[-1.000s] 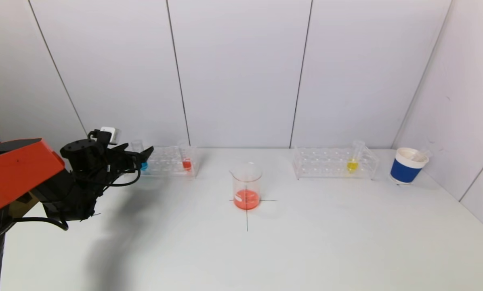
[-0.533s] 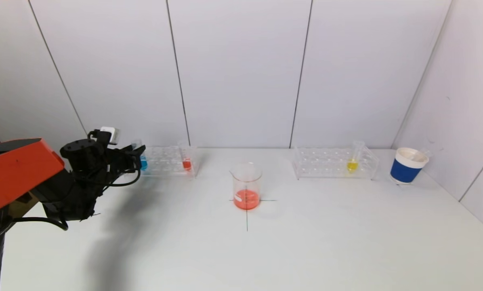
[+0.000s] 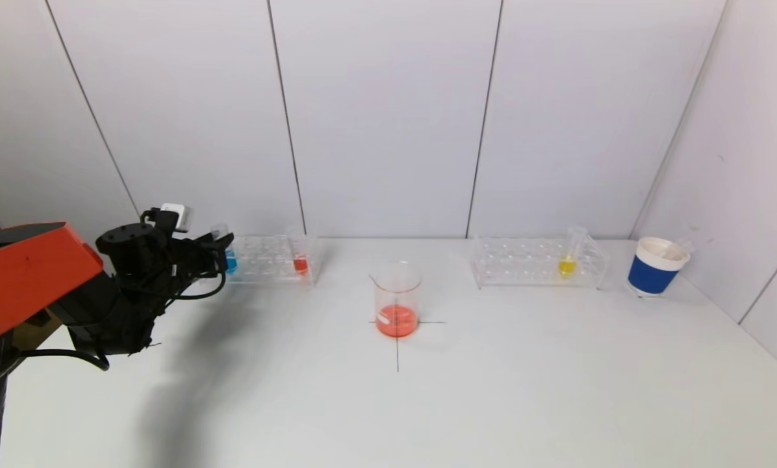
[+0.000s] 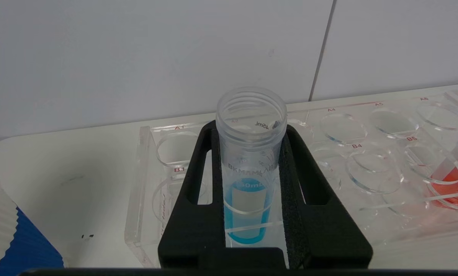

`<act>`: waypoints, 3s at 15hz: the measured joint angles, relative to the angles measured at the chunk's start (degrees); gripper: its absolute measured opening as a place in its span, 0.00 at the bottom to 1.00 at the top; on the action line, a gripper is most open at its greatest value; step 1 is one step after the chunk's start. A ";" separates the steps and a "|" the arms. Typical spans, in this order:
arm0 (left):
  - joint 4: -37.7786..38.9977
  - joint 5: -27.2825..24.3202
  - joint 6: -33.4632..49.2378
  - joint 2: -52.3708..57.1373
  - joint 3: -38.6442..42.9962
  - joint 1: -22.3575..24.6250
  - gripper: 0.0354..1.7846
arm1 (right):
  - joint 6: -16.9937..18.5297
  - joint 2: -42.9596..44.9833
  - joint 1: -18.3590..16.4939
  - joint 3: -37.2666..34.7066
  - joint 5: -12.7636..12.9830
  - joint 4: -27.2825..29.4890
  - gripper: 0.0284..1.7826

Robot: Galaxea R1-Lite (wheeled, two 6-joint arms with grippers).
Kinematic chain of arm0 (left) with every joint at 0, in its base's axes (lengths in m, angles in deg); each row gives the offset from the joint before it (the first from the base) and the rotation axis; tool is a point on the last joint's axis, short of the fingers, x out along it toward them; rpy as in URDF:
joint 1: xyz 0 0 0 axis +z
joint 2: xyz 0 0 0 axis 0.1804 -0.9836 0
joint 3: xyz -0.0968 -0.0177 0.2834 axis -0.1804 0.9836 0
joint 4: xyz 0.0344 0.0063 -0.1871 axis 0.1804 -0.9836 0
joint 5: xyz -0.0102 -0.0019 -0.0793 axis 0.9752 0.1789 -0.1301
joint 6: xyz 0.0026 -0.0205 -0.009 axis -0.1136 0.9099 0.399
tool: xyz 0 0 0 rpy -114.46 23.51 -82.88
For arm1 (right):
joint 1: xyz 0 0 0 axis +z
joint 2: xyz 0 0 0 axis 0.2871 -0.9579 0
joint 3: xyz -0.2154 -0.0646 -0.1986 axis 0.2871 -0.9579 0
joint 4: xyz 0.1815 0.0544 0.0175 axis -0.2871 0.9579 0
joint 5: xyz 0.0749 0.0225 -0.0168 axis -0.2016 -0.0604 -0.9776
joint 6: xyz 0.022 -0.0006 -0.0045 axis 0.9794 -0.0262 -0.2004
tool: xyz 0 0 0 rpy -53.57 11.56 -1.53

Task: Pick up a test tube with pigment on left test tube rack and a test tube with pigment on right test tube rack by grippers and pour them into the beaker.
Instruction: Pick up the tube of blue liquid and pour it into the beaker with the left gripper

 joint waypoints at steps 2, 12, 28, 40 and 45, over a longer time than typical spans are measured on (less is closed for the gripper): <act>0.00 0.00 -0.02 -0.02 0.04 0.00 0.23 | 0.00 0.00 0.00 0.00 0.00 0.00 0.99; -0.44 0.00 -0.04 1.22 -0.27 0.00 0.23 | 0.00 0.00 0.00 0.00 0.00 0.00 0.99; -4.46 0.00 0.05 7.12 -2.52 0.00 0.23 | -0.02 0.00 0.00 0.00 -0.02 0.00 0.99; -16.29 0.00 -0.17 15.99 -7.72 -1.38 0.23 | -0.02 0.00 0.00 0.00 0.00 -0.02 0.99; -22.82 0.07 -3.78 20.19 -11.92 -5.78 0.23 | 0.00 0.00 0.00 0.00 0.00 -0.02 0.99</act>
